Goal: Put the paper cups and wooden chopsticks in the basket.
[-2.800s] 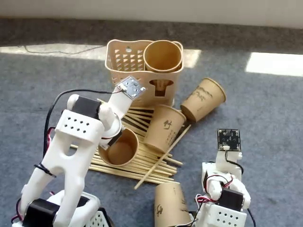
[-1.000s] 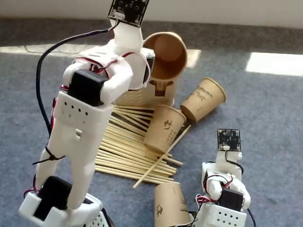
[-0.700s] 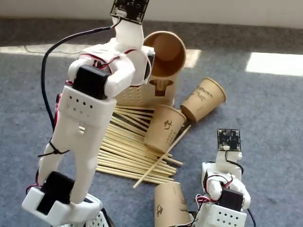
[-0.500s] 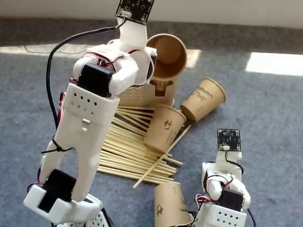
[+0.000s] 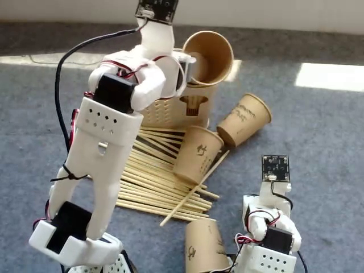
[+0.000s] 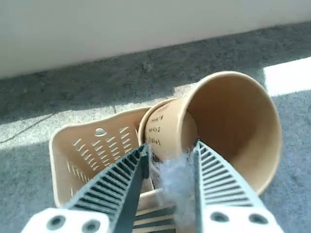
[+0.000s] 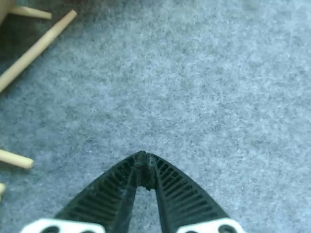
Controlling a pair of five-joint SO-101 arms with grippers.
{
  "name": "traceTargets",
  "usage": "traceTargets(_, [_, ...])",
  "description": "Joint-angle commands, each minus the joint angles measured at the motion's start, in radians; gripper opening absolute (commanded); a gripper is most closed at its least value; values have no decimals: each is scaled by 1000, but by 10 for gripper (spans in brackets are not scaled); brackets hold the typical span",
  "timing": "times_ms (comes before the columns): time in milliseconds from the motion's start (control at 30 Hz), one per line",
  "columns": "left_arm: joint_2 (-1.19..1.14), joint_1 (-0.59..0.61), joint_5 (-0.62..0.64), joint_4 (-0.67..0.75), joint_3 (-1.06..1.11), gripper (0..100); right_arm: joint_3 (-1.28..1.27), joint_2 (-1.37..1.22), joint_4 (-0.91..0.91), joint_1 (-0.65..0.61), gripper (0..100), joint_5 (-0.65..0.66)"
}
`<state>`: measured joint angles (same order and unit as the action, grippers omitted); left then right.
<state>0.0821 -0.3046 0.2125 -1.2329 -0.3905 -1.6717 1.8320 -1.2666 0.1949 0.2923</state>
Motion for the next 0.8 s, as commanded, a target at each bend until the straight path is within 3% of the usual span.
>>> traceTargets(0, [4, 35, 20, 60, -30, 164, -130, 5, 15, 10, 5, 12])
traceTargets(267, [2, 50, 21, 87, -30, 161, -130, 5, 15, 10, 5, 12])
traceTargets(567, [2, 67, 17, 304, 71, 161, -130, 5, 15, 10, 5, 12])
traceTargets(767, [4, 67, 17, 318, 85, 161, -130, 5, 15, 10, 5, 12])
